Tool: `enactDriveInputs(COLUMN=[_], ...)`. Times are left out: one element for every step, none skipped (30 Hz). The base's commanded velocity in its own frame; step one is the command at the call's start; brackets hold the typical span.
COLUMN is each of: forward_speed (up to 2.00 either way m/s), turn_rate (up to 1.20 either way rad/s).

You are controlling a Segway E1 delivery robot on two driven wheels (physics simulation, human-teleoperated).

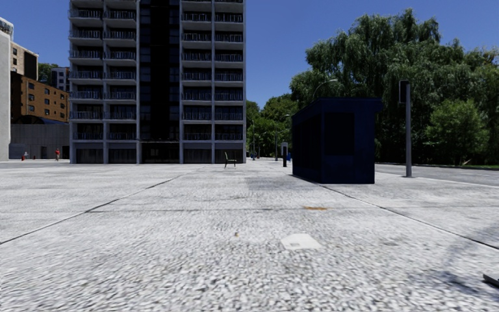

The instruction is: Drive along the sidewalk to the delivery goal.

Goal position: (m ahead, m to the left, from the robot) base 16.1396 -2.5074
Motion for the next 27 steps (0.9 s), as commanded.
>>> enactDriveInputs(forward_speed=[2.00,2.00,2.00,2.00,2.00,2.00,2.00,2.00,2.00,2.00,2.00,2.00,2.00,2.00,2.00,2.00,2.00,2.00,2.00,2.00,2.00,2.00,2.00,2.00,2.00,2.00,2.00], turn_rate=[0.00,0.00,0.00,0.00,0.00,0.00,0.00,0.00,0.00,0.00,0.00,0.00,0.00,0.00,0.00,0.00,0.00,0.00,0.00,0.00,-0.02,-0.03,-0.03,-0.03,-0.03,0.00,0.00])
